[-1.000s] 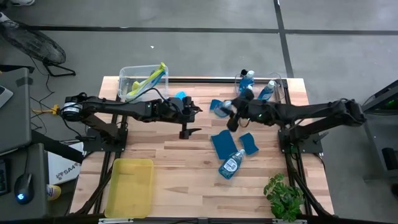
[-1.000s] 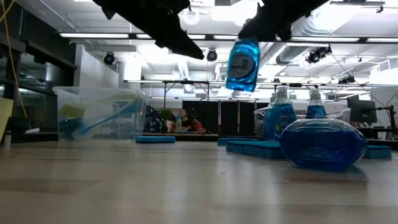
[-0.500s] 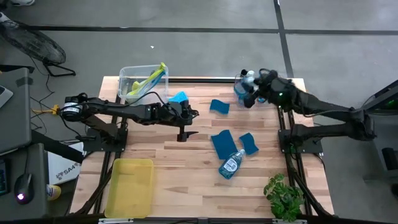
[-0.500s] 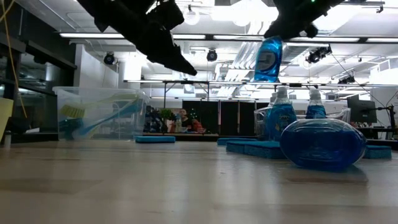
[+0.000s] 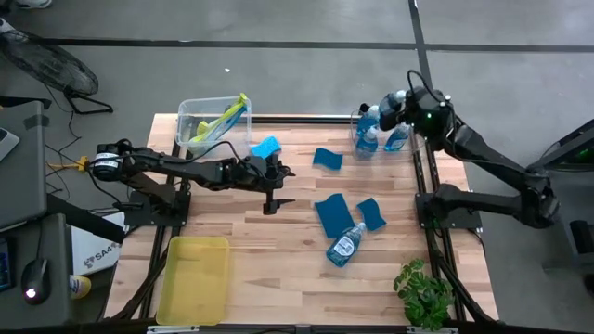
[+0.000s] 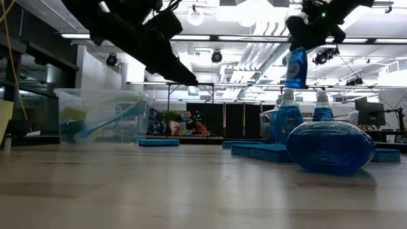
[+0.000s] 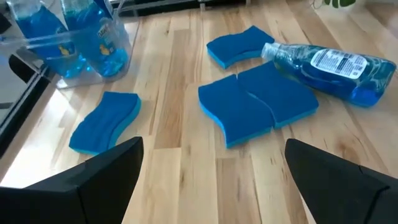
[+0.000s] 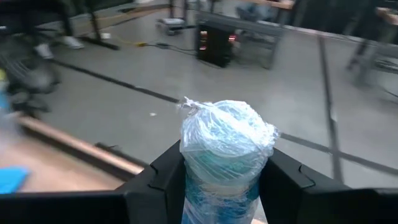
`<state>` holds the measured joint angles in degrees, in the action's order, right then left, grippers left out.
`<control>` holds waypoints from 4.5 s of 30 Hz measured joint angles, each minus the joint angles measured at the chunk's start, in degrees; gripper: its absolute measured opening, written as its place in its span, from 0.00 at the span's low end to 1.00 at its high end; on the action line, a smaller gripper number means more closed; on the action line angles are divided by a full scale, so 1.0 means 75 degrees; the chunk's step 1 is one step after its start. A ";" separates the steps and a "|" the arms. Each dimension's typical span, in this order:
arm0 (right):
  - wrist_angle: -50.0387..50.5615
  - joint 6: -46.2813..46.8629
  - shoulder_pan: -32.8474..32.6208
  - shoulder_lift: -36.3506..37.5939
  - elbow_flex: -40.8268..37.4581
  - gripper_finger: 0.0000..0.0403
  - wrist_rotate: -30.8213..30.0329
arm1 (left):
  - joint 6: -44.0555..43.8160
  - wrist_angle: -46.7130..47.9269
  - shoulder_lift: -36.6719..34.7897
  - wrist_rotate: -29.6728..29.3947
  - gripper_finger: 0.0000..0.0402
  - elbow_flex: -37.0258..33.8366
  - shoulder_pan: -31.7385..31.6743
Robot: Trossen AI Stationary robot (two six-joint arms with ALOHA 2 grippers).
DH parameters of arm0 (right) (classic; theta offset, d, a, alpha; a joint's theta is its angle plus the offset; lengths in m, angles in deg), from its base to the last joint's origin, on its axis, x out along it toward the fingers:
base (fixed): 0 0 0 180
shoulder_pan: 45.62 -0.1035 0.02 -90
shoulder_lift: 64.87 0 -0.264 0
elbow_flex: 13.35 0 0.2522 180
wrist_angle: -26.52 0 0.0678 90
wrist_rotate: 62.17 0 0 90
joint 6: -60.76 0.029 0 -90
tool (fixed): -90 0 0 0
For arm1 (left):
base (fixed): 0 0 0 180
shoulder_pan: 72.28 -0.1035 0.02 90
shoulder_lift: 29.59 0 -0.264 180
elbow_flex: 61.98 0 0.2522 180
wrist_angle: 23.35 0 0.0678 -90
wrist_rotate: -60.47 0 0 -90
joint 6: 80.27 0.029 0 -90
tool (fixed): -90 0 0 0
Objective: Pick & Place Kitchen Sink Supplies
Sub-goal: Put the left soap dispenser into the transparent bin, then put the soap dispenser into the transparent bin
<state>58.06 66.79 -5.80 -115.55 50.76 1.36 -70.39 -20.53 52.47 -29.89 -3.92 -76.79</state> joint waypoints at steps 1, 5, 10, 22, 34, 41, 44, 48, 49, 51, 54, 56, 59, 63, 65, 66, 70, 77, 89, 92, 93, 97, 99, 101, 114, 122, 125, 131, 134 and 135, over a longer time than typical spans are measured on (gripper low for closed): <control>-0.0027 0.0000 0.0199 -0.0030 0.0000 0.36 -0.0005 | -0.0020 0.0005 0.0000 0.0000 0.96 -0.0008 0.0000; 0.0027 -0.0005 0.1056 -0.0143 0.0000 0.36 0.0083 | -0.0080 -0.0003 0.0000 0.0175 0.96 -0.0008 0.0000; -0.0005 -0.0005 0.1834 -0.0273 0.0000 0.36 0.0561 | -0.0145 -0.0009 0.0000 0.0192 0.96 -0.0008 0.0000; 0.0056 0.0989 0.1827 -0.1179 -0.0006 0.36 -0.0034 | -0.0206 -0.0006 0.0006 0.0336 0.96 -0.0008 0.0003; -0.0039 0.1996 0.1748 -0.2485 -0.0087 0.36 0.0038 | -0.0244 0.0027 0.0006 0.0338 0.96 -0.0008 0.0003; -0.0383 0.2470 0.1381 -0.2694 -0.0535 0.36 -0.0064 | -0.0381 0.0061 0.0006 0.0338 0.96 -0.0008 0.0003; -0.0798 0.2638 0.1249 -0.2697 -0.0838 0.36 -0.0313 | -0.0415 0.0058 0.0006 0.0338 0.96 -0.0008 0.0003; -0.1545 0.2904 0.1119 -0.2688 -0.1303 0.36 -0.0515 | -0.0490 0.0055 0.0006 0.0335 0.96 -0.0008 0.0003; -0.1736 0.2944 0.1066 -0.2677 -0.1409 0.36 -0.0603 | -0.0502 0.0057 0.0006 0.0330 0.96 -0.0008 0.0003; -0.1954 0.2971 0.0955 -0.2671 -0.1551 0.36 -0.0894 | -0.0526 0.0052 0.0006 0.0315 0.96 -0.0008 0.0003; -0.1999 0.2961 0.0800 -0.2668 -0.1601 0.36 -0.1094 | -0.0549 0.0052 0.0006 0.0315 0.96 -0.0008 0.0003; -0.1994 0.2949 0.0716 -0.2668 -0.1606 0.36 -0.1124 | -0.0555 0.0052 0.0006 0.0315 0.96 -0.0008 0.0003; -0.1998 0.2922 0.0601 -0.2671 -0.1609 0.36 -0.1115 | -0.0555 0.0052 0.0006 0.0312 0.96 -0.0008 0.0003; -0.1946 0.2694 0.0587 -0.2694 -0.1520 0.36 -0.1108 | -0.0558 0.0052 0.0006 0.0312 0.96 -0.0008 0.0003; -0.1773 0.2665 0.0591 -0.2707 -0.1379 0.36 -0.1032 | -0.0558 0.0052 0.0006 0.0312 0.96 -0.0008 0.0003; -0.1698 0.2622 0.0588 -0.2713 -0.1288 0.36 -0.1020 | -0.0558 0.0051 0.0006 0.0312 0.96 -0.0008 0.0003; -0.1654 0.2266 0.0591 -0.2706 -0.0876 0.36 -0.1028 | -0.0559 0.0050 0.0006 0.0309 0.96 -0.0008 0.0003; -0.1416 0.2017 0.0799 -0.2703 -0.0649 0.36 -0.0992 | -0.0567 0.0049 0.0006 0.0309 0.96 -0.0005 0.0003; -0.1690 0.0992 0.1637 -0.2700 -0.1052 0.36 0.0257 | -0.0605 0.0052 0.0006 0.0315 0.96 -0.0005 0.0003; -0.1723 0.0750 0.1835 -0.2700 -0.1052 0.36 0.0690 | -0.0605 0.0052 0.0006 0.0315 0.96 -0.0005 0.0003; -0.1725 0.0734 0.1901 -0.2700 -0.1052 0.36 0.0827 | -0.0605 0.0052 0.0006 0.0315 0.96 -0.0005 0.0003; -0.1789 0.0501 0.2091 -0.2789 -0.1052 0.36 0.1569 | -0.0602 0.0050 0.0006 0.0313 0.96 -0.0005 0.0005; -0.1776 0.0399 0.2131 -0.2917 -0.1052 0.36 0.1784 | -0.0602 0.0052 0.0006 0.0315 0.96 -0.0005 0.0003; -0.1755 0.0445 0.2143 -0.3030 -0.1052 0.36 0.1964 | -0.0602 0.0055 0.0006 0.0320 0.96 -0.0005 0.0004; -0.1819 0.0562 0.2141 -0.3187 -0.1035 0.46 0.2027 | -0.0599 0.0075 0.0006 0.0331 0.96 -0.0003 0.0004; -0.1809 0.0558 0.2141 -0.3187 -0.1035 0.49 0.2070 | -0.0608 0.0075 0.0006 0.0332 0.96 -0.0003 0.0006; -0.1801 0.0568 0.2141 -0.3176 -0.1037 0.49 0.2073 | -0.0625 0.0075 0.0006 0.0332 0.96 -0.0003 0.0006; -0.1700 0.0533 0.2141 -0.2960 -0.1061 0.49 0.2069 | -0.0638 0.0075 0.0006 0.0332 0.96 -0.0003 0.0006; -0.1722 0.0533 0.2138 -0.2669 -0.1067 0.49 0.2073 | -0.0640 0.0075 0.0006 0.0332 0.96 -0.0003 0.0005; -0.1731 0.0533 0.2138 -0.2561 -0.1067 0.49 0.2073 | -0.0640 0.0075 0.0006 0.0330 0.96 -0.0003 0.0005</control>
<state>45.08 70.79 10.23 -134.76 42.76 16.91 -75.19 -19.96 52.52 -27.42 -3.94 -76.76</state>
